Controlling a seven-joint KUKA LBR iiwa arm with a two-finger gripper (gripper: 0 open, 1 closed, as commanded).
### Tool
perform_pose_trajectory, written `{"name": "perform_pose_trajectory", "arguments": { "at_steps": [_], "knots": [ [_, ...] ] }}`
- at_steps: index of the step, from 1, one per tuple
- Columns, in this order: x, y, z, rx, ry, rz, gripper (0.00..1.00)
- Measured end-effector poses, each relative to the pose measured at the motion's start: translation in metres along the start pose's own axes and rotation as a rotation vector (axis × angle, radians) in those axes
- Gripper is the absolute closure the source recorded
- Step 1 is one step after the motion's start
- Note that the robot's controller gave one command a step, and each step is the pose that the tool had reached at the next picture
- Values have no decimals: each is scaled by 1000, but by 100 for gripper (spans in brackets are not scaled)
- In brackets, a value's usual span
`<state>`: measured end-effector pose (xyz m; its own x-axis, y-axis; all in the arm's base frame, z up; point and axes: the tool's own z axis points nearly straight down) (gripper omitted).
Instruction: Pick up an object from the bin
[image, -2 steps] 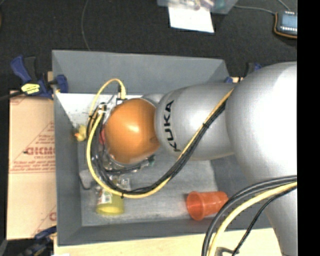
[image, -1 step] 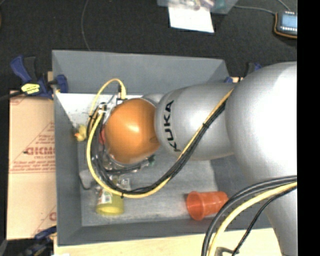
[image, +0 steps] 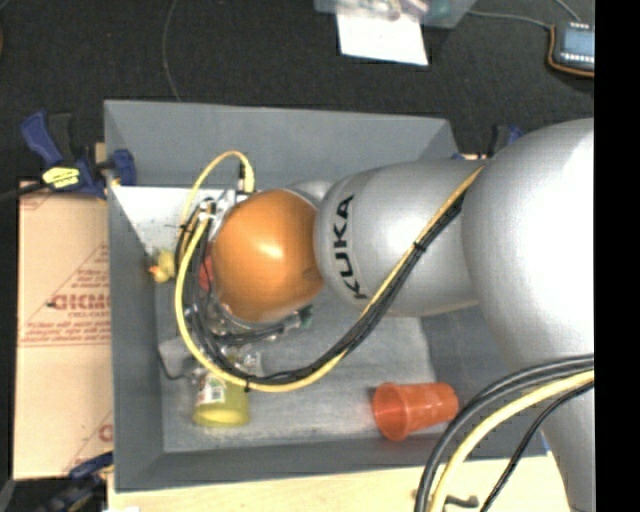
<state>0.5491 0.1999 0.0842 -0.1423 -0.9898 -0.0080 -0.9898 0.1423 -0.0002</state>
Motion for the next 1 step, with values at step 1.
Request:
{"name": "perform_pose_trajectory", "arguments": {
  "at_steps": [1],
  "knots": [
    [0,0,-13,2,-2,3,100]
  ]
}}
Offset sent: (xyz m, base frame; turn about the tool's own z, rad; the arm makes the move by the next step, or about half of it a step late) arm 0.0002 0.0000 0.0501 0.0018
